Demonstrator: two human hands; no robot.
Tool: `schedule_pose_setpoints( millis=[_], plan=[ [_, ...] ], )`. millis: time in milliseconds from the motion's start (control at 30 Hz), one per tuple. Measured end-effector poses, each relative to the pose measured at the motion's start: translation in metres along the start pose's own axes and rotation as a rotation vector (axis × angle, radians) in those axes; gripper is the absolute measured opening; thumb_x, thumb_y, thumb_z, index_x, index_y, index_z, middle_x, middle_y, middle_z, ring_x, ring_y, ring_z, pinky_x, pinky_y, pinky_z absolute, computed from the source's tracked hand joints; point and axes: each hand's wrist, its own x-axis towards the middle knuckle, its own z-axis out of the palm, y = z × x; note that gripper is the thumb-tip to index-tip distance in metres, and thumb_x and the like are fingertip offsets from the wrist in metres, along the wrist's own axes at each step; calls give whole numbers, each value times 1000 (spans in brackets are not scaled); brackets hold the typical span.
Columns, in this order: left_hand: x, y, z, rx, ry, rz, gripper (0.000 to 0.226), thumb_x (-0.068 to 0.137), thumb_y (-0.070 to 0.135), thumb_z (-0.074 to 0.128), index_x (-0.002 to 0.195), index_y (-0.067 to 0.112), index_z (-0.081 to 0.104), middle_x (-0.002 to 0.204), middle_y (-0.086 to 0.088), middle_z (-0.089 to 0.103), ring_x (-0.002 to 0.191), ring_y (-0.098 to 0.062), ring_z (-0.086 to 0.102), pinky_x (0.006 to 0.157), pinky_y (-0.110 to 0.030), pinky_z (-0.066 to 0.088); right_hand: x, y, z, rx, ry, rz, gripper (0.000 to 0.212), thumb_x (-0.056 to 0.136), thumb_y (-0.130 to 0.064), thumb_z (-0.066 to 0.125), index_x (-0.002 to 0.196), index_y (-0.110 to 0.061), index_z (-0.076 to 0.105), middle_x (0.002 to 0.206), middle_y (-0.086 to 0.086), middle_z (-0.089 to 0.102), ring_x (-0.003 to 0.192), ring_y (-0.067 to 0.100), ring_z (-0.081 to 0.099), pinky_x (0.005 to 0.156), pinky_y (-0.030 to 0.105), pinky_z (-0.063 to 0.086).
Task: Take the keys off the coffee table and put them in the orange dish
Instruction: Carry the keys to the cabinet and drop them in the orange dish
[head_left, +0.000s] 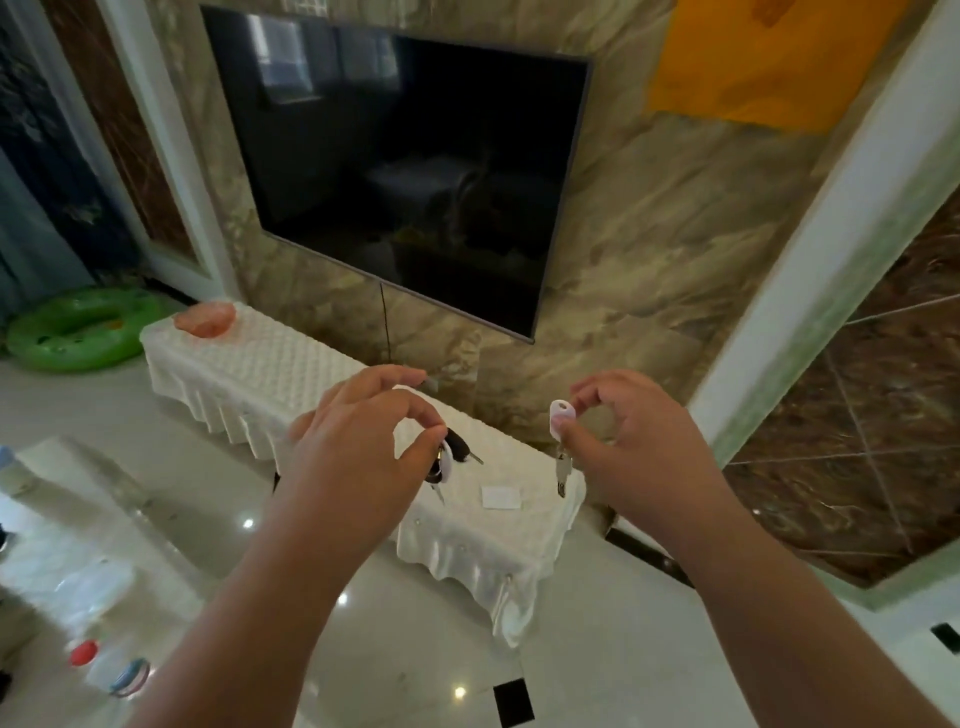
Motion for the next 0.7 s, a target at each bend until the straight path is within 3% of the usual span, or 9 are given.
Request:
schedule_pose_setpoints(
  millis=[233,367,533,700],
  plan=[
    [56,-63,-18,46,67,-41,4,84,40,65,81,42,64,125,29,50,117,-1,46,98,-41,38,91,-38,57,2,-59,-111,14,92,-48,57,88,-35,59,102,-22,55,93,-9,48,75,6,30],
    [75,-92,-32,74,111,-112,6,83,40,65,79,43,63,125,29,51,119,-1,45,102,-45,36,121,-62,91,57,-135,-173,11,93,-44,58,87,-35,59,105,-18,56,94,-2,51,76,7,32],
    [85,-127,-49,133,160,-219,6,83,42,64,78,46,62,127,31,49,114,9,36,96,-37,30,159,-88,130,82,-269,-203,9,93,-47,57,90,-38,58,118,-19,55,106,-2,47,89,19,35],
    [95,-150,-56,217,221,-372,5,82,43,64,77,44,62,126,32,48,119,0,43,97,-38,31,201,-106,170,183,-346,-303,9,92,-45,60,89,-37,59,120,-17,58,107,2,52,95,26,43]
  ],
)
